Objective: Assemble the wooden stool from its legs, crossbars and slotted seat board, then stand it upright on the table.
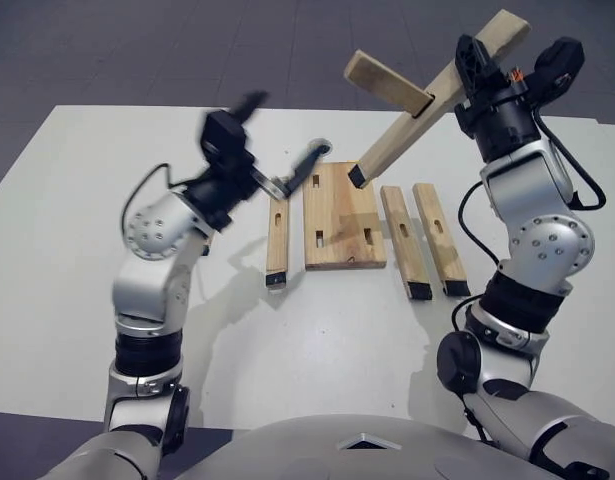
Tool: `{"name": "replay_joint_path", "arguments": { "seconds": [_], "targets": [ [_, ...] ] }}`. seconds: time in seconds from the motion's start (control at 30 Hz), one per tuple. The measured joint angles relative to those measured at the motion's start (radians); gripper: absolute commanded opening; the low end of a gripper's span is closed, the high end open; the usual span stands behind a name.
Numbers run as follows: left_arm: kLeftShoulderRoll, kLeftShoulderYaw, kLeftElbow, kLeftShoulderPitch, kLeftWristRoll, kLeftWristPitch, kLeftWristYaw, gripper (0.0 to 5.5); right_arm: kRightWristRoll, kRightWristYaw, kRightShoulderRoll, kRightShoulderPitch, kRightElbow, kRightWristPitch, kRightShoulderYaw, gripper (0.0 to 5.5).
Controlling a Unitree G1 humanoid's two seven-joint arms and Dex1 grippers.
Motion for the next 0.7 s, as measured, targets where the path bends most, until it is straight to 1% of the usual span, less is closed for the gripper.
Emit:
{"name": "replay_joint_path", "arguments": {
  "seconds": [0.03, 0.1, 0.13, 0.2, 0.27, 0.4, 0.6, 0.7],
  "targets": [
    [-0.034, 0.064, 0.030, -0.035, -0.022, 0.003, 0.089, 5.40, -0.044, 0.006, 0.009, 0.044, -0.012, -0.035, 0.028, 1.00],
    [-0.091, 0.121, 0.073, -0.079, -0.031, 0.002, 0.209, 5.40, -0.139, 0.021, 0.015, 0.113, -0.004, -0.101, 0.088, 1.00],
    [-0.129, 0.126, 0.102, -0.094, -0.030, -0.003, 0.265, 5.40, -0.170, 0.023, 0.033, 0.148, 0.010, -0.128, 0.104, 1.00],
    [-0.181, 0.111, 0.140, -0.102, -0.017, -0.010, 0.317, 5.40, -0.179, 0.023, 0.054, 0.174, 0.021, -0.143, 0.110, 1.00],
    [-0.236, 0.094, 0.208, -0.127, 0.019, -0.053, 0.402, 5.40, -0.182, 0.026, 0.065, 0.182, 0.018, -0.174, 0.106, 1.00],
    [-0.261, 0.096, 0.292, -0.166, 0.054, -0.116, 0.472, 5.40, -0.181, 0.029, 0.069, 0.204, 0.014, -0.189, 0.088, 1.00],
    [-0.257, 0.095, 0.333, -0.182, 0.060, -0.148, 0.475, 5.40, -0.106, -0.009, 0.081, 0.234, -0.030, -0.187, 0.016, 1.00],
    [-0.256, 0.095, 0.337, -0.189, 0.060, -0.157, 0.475, 5.40, -0.085, -0.026, 0.090, 0.254, -0.046, -0.186, 0.007, 1.00]
  ]
}}
